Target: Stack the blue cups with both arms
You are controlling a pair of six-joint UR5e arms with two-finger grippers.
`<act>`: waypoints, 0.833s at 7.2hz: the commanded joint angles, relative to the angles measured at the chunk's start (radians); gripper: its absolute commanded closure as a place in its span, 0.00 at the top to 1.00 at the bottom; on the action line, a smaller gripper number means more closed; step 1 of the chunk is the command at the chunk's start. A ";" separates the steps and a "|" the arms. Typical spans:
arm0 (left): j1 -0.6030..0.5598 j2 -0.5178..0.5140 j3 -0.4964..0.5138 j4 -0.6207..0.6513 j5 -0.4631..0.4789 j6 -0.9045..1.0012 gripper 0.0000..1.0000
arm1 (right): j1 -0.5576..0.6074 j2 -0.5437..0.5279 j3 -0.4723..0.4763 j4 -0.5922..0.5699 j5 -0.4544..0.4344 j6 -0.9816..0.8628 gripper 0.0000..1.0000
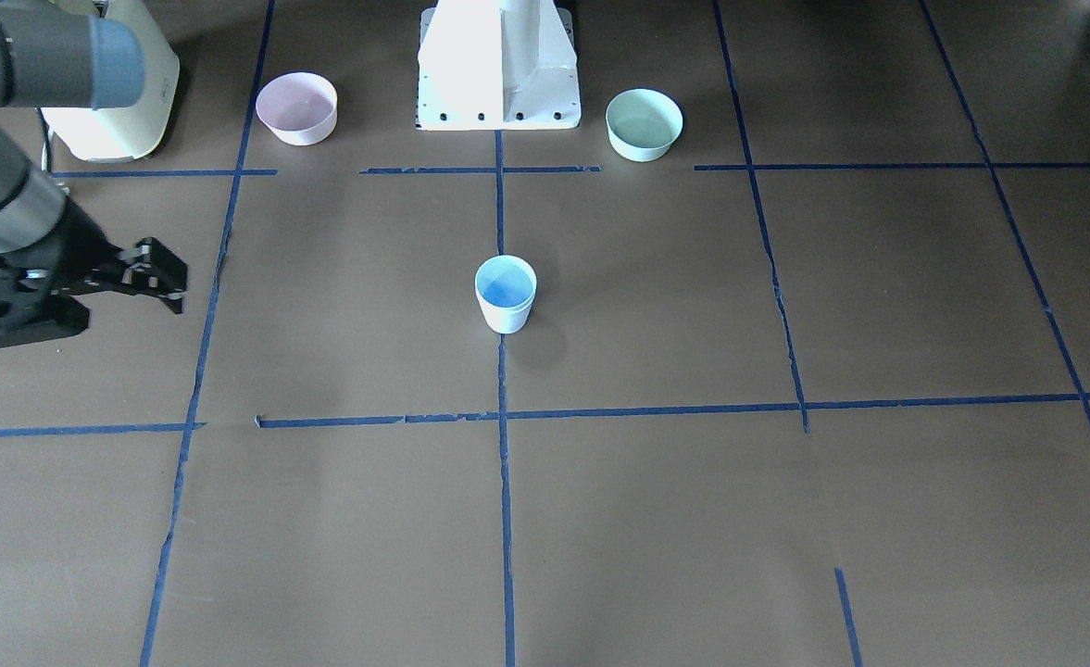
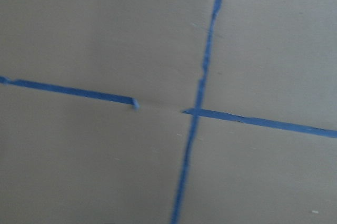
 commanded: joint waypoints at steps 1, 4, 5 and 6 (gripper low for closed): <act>-0.001 0.001 0.005 -0.006 0.001 -0.012 1.00 | 0.204 -0.227 0.003 0.000 0.094 -0.427 1.00; -0.001 0.004 0.005 -0.011 0.002 -0.006 1.00 | 0.436 -0.467 -0.042 0.000 0.134 -0.717 1.00; -0.001 0.004 0.003 -0.012 0.001 -0.004 1.00 | 0.462 -0.489 -0.047 0.001 0.134 -0.717 1.00; -0.001 0.005 0.002 -0.011 0.001 -0.012 1.00 | 0.462 -0.491 -0.050 0.000 0.136 -0.710 1.00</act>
